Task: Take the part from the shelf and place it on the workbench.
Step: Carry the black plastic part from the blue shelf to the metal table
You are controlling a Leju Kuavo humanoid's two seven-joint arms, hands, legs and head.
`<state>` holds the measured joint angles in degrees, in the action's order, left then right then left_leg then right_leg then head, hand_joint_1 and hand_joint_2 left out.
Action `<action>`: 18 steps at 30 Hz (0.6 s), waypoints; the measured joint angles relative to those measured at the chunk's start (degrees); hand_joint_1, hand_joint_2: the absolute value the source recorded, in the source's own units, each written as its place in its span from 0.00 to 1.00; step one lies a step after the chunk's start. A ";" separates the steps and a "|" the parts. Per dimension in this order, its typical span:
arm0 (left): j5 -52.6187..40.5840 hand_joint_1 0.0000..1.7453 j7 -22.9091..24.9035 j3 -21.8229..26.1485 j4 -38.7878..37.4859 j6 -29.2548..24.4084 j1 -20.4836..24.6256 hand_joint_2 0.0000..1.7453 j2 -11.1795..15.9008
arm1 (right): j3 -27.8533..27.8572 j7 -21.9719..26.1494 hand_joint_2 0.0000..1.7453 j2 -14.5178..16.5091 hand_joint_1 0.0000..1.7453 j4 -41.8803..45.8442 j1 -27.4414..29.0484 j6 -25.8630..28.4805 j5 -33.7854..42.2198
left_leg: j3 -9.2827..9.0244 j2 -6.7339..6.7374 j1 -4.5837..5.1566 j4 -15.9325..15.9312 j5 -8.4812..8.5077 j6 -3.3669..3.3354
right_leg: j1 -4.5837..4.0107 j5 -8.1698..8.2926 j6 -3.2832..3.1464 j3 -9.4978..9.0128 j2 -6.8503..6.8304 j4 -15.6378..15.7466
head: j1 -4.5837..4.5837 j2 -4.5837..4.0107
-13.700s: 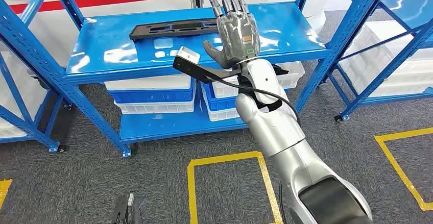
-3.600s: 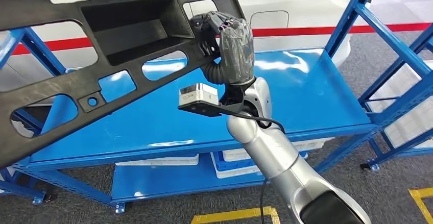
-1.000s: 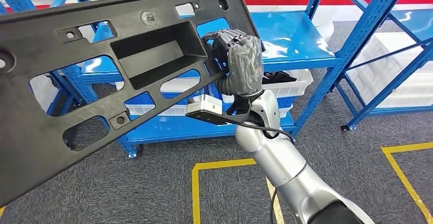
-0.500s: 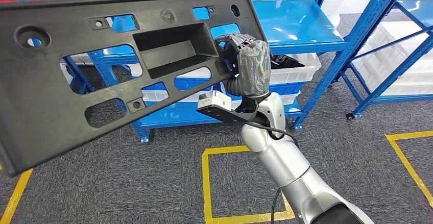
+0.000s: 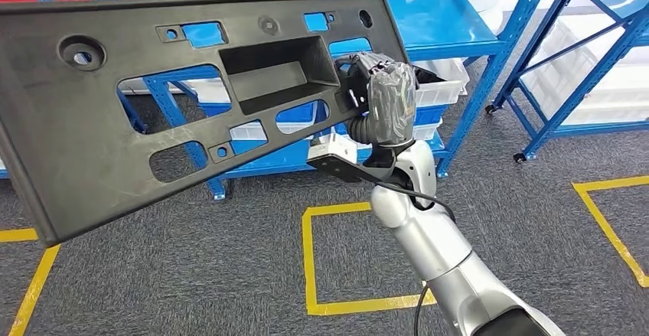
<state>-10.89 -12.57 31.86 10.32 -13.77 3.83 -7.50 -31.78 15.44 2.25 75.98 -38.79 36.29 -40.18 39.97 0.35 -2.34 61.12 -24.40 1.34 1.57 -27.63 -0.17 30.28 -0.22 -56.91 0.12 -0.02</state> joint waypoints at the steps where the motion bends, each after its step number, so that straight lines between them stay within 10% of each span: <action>1: -0.11 0.00 -0.04 -0.01 0.00 0.00 0.02 1.00 -0.02 | 0.13 -0.19 1.00 -0.04 1.00 0.07 0.09 -0.22 -0.21 | 1.10 -0.09 -0.03 3.46 -3.12 0.05 | -0.12 0.62 -0.55 0.58 -0.03 -0.04 | -0.09 0.00; 3: -0.41 0.00 -0.23 -0.01 0.00 -0.01 0.05 1.00 -0.07 | 0.49 -0.77 1.00 -0.23 1.00 0.31 0.56 -0.49 -0.88 | 2.91 -0.28 -0.01 10.94 -7.26 0.23 | -0.55 1.64 -1.03 1.98 -0.03 -0.08 | -0.14 0.00; 7: -0.61 0.00 -0.40 -0.01 0.00 -0.03 0.06 1.00 -0.07 | 0.79 -1.25 1.00 -0.44 1.00 0.52 1.02 -0.55 -1.42 | 3.55 -0.30 -0.02 14.89 -7.94 0.31 | -0.82 2.19 -1.06 2.80 -0.05 -0.11 | -0.11 0.00; 11: -1.98 0.00 0.44 -0.20 0.20 -0.09 0.98 1.00 -0.06 | 3.74 -3.67 1.00 -2.19 1.00 4.09 3.96 -2.38 -4.48 | -10.22 -0.41 0.78 -3.31 -4.61 -1.62 | -1.54 4.20 0.53 4.91 -0.32 -0.38 | -0.05 0.00; 18: -2.40 0.00 1.66 -0.31 0.22 -0.09 2.23 1.00 -0.13 | 5.86 -4.01 1.00 -3.35 1.00 6.54 6.47 -3.47 -5.44 | -9.19 -0.25 2.28 -3.82 -3.72 -2.84 | -1.46 5.57 1.66 5.76 -0.37 -0.13 | 0.19 0.00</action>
<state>-13.29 -10.91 31.55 10.54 -13.86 6.06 -7.63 -25.91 11.43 -1.10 82.52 -32.32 32.82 -45.62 30.77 0.11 -0.05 57.29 -28.12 -1.51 0.11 -22.07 1.49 36.04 -0.60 -57.05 0.31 -0.02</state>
